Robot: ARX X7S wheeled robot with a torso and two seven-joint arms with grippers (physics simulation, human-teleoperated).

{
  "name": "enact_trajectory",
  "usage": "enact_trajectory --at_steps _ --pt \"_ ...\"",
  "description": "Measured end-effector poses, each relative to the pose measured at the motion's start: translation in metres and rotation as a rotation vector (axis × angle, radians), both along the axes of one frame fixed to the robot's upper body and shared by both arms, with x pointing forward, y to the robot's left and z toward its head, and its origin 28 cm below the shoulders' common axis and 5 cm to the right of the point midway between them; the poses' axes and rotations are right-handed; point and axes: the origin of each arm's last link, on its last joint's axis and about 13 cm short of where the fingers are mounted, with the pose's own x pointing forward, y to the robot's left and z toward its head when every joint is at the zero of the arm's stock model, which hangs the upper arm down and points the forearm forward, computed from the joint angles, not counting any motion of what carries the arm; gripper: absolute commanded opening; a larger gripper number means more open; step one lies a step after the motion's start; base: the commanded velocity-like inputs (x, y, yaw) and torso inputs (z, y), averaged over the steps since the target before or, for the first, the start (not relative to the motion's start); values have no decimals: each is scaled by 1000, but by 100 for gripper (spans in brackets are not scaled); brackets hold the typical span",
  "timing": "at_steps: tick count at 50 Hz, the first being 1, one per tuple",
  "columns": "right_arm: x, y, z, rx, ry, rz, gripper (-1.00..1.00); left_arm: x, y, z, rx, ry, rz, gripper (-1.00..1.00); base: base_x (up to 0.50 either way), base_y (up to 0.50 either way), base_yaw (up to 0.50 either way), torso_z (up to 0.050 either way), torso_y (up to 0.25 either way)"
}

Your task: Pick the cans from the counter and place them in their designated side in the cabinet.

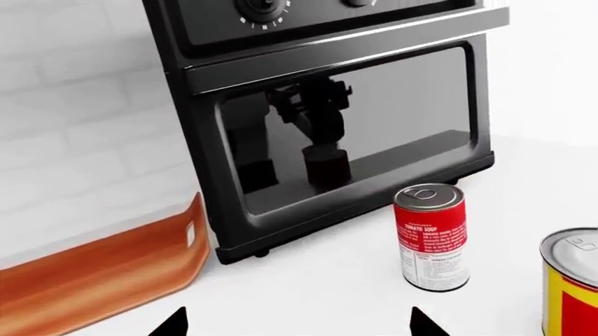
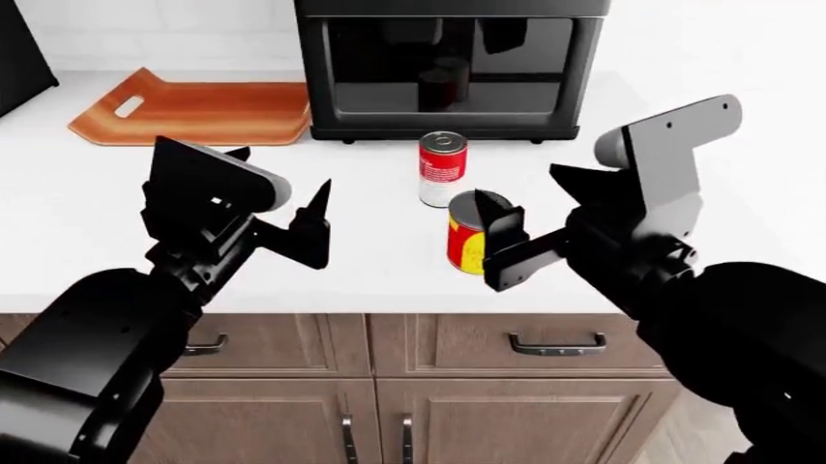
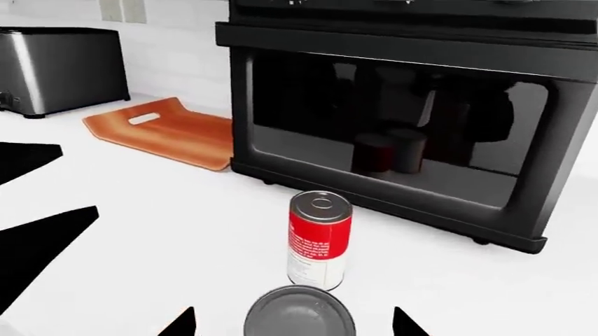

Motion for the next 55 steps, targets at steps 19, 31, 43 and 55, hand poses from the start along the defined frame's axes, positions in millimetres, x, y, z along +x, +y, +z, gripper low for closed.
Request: enact_trajectory --at_steps 19,31,43,55 --pt "-7 6 -3 -17 125 36 100 0 0 0 2 -10 0 100 0 0 0 0 0" --pt "-9 5 -5 -43 161 30 100 0 1 -1 1 -12 -1 100 0 0 0 0 0" --pt "-9 2 -6 -53 173 7 100 -1 0 -1 -2 -13 -2 100 0 0 0 0 0" --pt "2 1 -10 -52 182 -5 100 0 1 0 -6 -16 -2 100 0 0 0 0 0"
